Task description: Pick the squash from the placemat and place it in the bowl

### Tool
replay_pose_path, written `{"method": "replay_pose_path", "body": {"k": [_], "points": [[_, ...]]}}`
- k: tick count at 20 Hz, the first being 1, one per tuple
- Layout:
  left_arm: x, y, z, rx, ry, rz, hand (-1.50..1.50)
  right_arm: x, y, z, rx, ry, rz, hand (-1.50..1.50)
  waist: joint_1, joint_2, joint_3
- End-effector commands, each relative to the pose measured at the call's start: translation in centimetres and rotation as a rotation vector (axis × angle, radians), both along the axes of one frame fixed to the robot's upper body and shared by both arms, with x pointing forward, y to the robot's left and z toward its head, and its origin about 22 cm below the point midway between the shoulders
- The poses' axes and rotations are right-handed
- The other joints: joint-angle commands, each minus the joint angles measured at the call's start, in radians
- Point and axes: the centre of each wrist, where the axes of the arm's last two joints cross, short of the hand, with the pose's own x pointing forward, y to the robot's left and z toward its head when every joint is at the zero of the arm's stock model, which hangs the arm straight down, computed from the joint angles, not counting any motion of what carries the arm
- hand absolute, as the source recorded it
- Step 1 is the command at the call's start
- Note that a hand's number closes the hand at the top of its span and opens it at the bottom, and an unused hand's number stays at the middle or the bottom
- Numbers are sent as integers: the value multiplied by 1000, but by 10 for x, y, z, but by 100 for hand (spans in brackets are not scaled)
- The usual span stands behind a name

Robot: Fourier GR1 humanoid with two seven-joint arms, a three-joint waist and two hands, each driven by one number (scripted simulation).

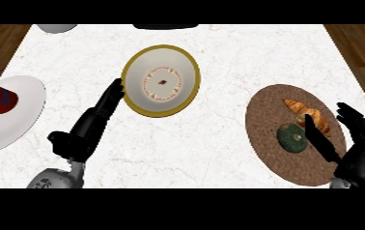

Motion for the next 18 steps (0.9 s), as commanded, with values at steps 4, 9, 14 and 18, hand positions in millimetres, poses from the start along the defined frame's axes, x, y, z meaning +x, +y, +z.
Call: {"method": "replay_pose_path", "body": {"k": [4, 9, 14, 18], "points": [[0, -16, 11, 20, -7, -94, 0, -23, -14, -2, -212, 292, -27, -150, 42, 0, -2], [9, -19, 7, 13, 3, -109, 0, -15, -53, 28, -295, 655, -27, -150, 37, 7, -6], [13, -25, 10, 14, -11, -132, 0, 2, -16, 48, -167, 993, 169, -150, 63, 9, -7], [11, -19, 6, 12, 5, -131, 0, 23, 1, 95, -90, 1134, 233, -150, 60, 3, -3]]}}
